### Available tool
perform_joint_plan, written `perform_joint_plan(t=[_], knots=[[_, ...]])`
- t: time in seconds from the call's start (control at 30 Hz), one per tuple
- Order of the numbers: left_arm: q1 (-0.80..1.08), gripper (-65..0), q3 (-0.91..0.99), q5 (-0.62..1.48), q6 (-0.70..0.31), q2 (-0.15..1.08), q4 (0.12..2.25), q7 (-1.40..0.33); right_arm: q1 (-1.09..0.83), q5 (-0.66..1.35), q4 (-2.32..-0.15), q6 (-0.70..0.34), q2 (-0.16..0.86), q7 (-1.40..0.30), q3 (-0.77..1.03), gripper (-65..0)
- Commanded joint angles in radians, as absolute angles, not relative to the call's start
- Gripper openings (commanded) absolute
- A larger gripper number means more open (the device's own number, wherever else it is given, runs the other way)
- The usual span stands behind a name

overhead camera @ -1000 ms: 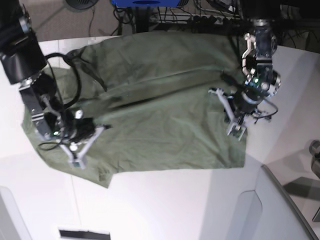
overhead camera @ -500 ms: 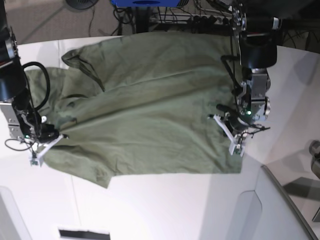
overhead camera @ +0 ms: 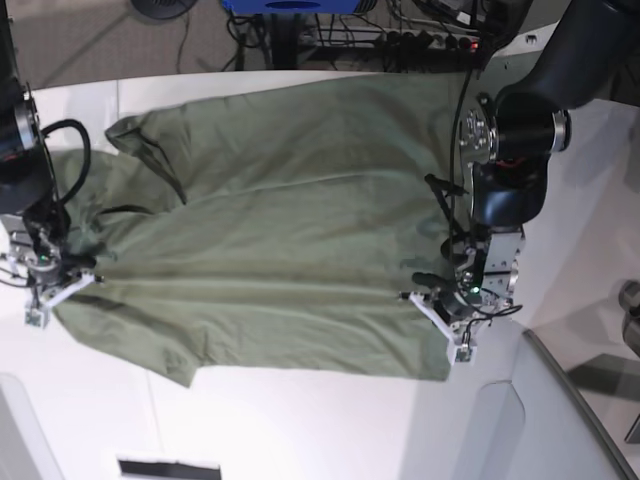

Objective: Layout the t-shirt on the table in an organized manner, then fold the t-shirt properly
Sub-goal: 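Regrasp the shirt hem with both grippers and stretch it taut, then drag the held shirt with both grippers to straighten it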

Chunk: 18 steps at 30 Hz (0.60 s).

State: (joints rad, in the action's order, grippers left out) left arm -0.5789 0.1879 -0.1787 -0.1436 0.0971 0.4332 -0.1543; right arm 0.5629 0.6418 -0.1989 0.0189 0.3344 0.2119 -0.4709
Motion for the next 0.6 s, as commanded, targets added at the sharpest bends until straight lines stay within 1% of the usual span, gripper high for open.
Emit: perform_joint_plan(t=[0.0,0.17,0.23,0.27,0.3,0.33,0.4,0.47,0.53,0.57], knots=[[-0.633,-65.0,0.186,-0.174,-0.137,0.093,0.421,-0.117,0.611,0.638,-0.208,0.019,0.34,0.263,-0.49,-63.2],[-0.725,-65.0,0.197,-0.163,-0.137,0.085,0.383,-0.105,0.707,0.638,-0.205,0.019,0.337,0.282,-0.639,-63.5],[-0.748,-65.0,0.199,-0.162,-0.137,0.085,0.383,-0.11,0.73,0.639,-0.205,0.019,0.341,0.277,-0.662,-63.9],[-0.753,-65.0,0.199,-0.162,-0.137,0.085,0.394,-0.137,0.739,0.641,-0.205,0.021,0.343,0.257,-0.667,-64.1],[-0.748,-65.0,0.2,-0.162,-0.137,0.085,0.421,-0.186,0.743,0.642,-0.205,0.021,0.346,0.199,-0.667,-64.1],[-0.736,-65.0,0.199,-0.162,-0.143,0.087,0.481,-0.245,0.746,0.644,-0.209,0.022,0.364,0.11,-0.665,-64.2],[-0.644,-65.0,0.197,-0.15,-0.16,0.088,0.638,-0.343,0.745,0.645,-0.24,0.022,0.386,-0.09,-0.664,-64.2],[-0.507,-65.0,0.188,-0.124,-0.213,0.091,0.855,-0.421,0.699,0.645,-0.335,0.022,0.398,-0.242,-0.664,-64.4],[-0.378,-65.0,0.186,-0.114,-0.257,0.087,1.046,-0.49,0.618,0.645,-0.487,0.022,0.437,-0.272,-0.631,-64.4],[-0.323,-65.0,0.186,-0.107,-0.262,0.085,1.125,-0.527,0.565,0.645,-0.568,0.024,0.453,-0.278,-0.598,-64.4]])
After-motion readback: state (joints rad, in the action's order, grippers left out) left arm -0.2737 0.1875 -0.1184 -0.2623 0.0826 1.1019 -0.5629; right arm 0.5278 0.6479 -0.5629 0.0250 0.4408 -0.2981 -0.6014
